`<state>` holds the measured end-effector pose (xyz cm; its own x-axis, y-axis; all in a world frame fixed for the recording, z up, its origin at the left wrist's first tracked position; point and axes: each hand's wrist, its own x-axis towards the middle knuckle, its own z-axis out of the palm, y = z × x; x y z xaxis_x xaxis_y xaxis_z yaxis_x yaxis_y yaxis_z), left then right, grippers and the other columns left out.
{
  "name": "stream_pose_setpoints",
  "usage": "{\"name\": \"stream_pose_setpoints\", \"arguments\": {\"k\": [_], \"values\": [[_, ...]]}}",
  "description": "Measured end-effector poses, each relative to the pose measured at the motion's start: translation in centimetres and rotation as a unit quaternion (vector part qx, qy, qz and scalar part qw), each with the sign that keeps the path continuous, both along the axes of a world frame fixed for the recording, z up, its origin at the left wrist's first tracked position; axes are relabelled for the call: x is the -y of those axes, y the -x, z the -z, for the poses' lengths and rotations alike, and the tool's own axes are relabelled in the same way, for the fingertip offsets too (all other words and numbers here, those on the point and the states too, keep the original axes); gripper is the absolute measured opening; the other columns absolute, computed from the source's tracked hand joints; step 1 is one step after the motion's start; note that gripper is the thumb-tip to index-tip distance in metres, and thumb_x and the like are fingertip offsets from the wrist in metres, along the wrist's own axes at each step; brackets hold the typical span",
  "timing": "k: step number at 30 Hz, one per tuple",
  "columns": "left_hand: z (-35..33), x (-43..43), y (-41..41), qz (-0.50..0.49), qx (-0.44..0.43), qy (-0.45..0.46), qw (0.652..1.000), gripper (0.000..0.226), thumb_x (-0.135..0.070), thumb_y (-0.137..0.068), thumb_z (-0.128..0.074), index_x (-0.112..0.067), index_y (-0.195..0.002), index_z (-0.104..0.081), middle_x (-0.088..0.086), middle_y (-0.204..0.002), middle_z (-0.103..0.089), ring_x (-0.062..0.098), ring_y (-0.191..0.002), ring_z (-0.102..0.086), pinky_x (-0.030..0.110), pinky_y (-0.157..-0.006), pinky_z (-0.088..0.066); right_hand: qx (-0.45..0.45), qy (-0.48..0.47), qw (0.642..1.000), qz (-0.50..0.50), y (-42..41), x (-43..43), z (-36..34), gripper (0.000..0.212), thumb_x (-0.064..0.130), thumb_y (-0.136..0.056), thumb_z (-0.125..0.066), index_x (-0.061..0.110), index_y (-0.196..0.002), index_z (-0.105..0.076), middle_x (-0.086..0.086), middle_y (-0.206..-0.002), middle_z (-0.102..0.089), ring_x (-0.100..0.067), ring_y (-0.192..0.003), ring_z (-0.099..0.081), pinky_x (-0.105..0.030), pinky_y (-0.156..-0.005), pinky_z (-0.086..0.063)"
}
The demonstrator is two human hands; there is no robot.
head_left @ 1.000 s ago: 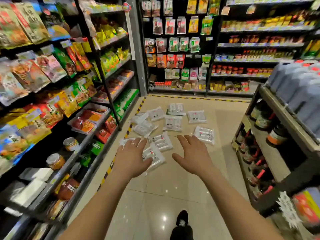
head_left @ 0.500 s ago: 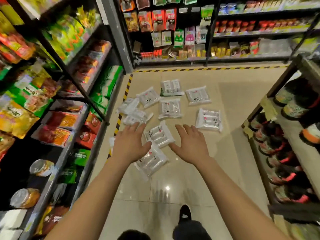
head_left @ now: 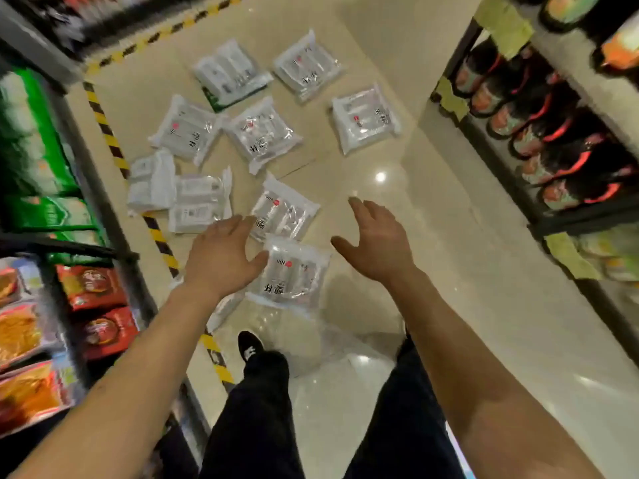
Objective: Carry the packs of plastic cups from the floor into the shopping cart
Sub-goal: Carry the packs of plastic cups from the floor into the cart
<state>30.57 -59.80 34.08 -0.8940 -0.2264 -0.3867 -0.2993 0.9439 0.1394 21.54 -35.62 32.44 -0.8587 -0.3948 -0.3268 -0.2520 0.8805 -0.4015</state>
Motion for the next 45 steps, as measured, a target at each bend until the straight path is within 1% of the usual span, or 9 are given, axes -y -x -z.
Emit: {"name": "stream_pose_setpoints", "arguments": {"k": [4, 9, 15, 22, 28, 32, 36, 41, 45], "values": [[8.5, 5.3, 1.5, 0.042, 0.017, -0.025, 0.999, 0.093, -0.068, -0.070, -0.028, -0.018, -0.148, -0.038, 0.008, -0.151, -0.040, 0.030, -0.137, -0.038, 0.046, -0.107, -0.036, 0.037, 0.011, 0.996, 0.075, -2.4, 3.9, 8.0, 0.077, 0.051, -0.090, -0.056, 0.022, -0.153, -0.023, -0.009, -0.155, -0.032, -0.029, -0.140, -0.031, -0.042, -0.110, -0.030], [20.9, 7.6, 2.6, 0.045, 0.025, -0.077, 0.996, 0.084, -0.056, -0.078, -0.047, -0.018, -0.151, -0.030, 0.009, -0.153, -0.038, 0.029, -0.139, -0.036, 0.040, -0.108, -0.034, 0.098, 0.007, 0.987, 0.128, -6.2, 7.2, 21.8, 0.077, 0.048, -0.091, -0.056, 0.020, -0.154, -0.020, -0.007, -0.153, -0.035, -0.029, -0.138, -0.033, -0.043, -0.110, -0.032], [38.7, 9.0, 0.4, 0.023, 0.068, -0.105, 0.992, 0.086, -0.053, -0.080, -0.052, -0.019, -0.154, -0.023, 0.011, -0.156, -0.031, 0.030, -0.141, -0.031, 0.044, -0.109, -0.033, 0.111, -0.003, 0.980, 0.167, -9.4, 9.4, 39.6, 0.077, 0.045, -0.092, -0.057, 0.019, -0.154, -0.019, -0.010, -0.150, -0.037, -0.030, -0.136, -0.033, -0.041, -0.107, -0.030], [55.5, 12.4, -1.4, -0.042, 0.106, -0.091, 0.989, 0.090, -0.047, -0.085, -0.056, -0.030, -0.154, -0.001, 0.018, -0.156, -0.026, 0.036, -0.139, -0.032, 0.053, -0.106, -0.037, 0.176, 0.019, 0.946, 0.271, -11.3, 10.5, 57.5, 0.087, 0.048, -0.090, -0.057, 0.024, -0.156, -0.004, -0.014, -0.157, -0.022, -0.033, -0.140, -0.030, -0.048, -0.110, -0.033], [62.3, 11.6, -2.0, -0.071, 0.155, -0.137, 0.976, 0.098, -0.038, -0.089, -0.060, -0.027, -0.153, 0.013, 0.024, -0.129, -0.053, 0.038, -0.107, -0.058, 0.040, -0.083, -0.047, 0.257, 0.114, 0.883, 0.376, -12.4, 10.2, 65.3, 0.098, 0.040, -0.088, -0.064, 0.021, -0.155, 0.005, -0.015, -0.158, -0.023, -0.029, -0.143, -0.029, -0.040, -0.112, -0.030], [61.8, 10.3, -1.9, -0.101, 0.118, -0.175, 0.972, 0.098, -0.035, -0.087, -0.064, -0.030, -0.153, 0.009, 0.023, -0.133, -0.048, 0.038, -0.113, -0.055, 0.041, -0.093, -0.043, 0.267, 0.165, 0.850, 0.424, -12.2, 10.5, 65.3, 0.100, 0.039, -0.085, -0.071, 0.023, -0.155, -0.001, -0.009, -0.159, -0.025, -0.025, -0.144, -0.029, -0.039, -0.114, -0.030], [56.8, 9.3, -0.9, -0.101, 0.080, -0.182, 0.975, 0.095, -0.033, -0.088, -0.063, -0.028, -0.154, 0.005, 0.024, -0.131, -0.047, 0.039, -0.113, -0.053, 0.039, -0.090, -0.042, 0.234, 0.175, 0.846, 0.446, -11.5, 10.2, 60.4, 0.096, 0.045, -0.084, -0.069, 0.029, -0.155, -0.006, -0.006, -0.154, -0.034, -0.025, -0.137, -0.040, -0.040, -0.111, -0.035], [43.6, 8.6, 1.7, -0.075, 0.011, -0.187, 0.979, 0.092, -0.032, -0.090, -0.064, -0.024, -0.156, -0.001, 0.027, -0.134, -0.048, 0.037, -0.121, -0.048, 0.034, -0.089, -0.038, 0.165, 0.194, 0.867, 0.428, -7.8, 8.8, 46.7, 0.091, 0.048, -0.086, -0.066, 0.027, -0.155, -0.011, -0.003, -0.153, -0.037, -0.022, -0.137, -0.040, -0.031, -0.105, -0.035], [29.6, 7.3, 5.1, -0.065, -0.040, -0.195, 0.978, 0.090, -0.039, -0.089, -0.062, -0.030, -0.155, -0.001, 0.018, -0.148, -0.040, 0.034, -0.132, -0.041, 0.040, -0.105, -0.036, 0.103, 0.202, 0.887, 0.403, -3.3, 7.1, 31.8, 0.089, 0.050, -0.085, -0.065, 0.027, -0.154, -0.014, -0.006, -0.149, -0.040, -0.021, -0.134, -0.042, -0.026, -0.096, -0.033]]}}
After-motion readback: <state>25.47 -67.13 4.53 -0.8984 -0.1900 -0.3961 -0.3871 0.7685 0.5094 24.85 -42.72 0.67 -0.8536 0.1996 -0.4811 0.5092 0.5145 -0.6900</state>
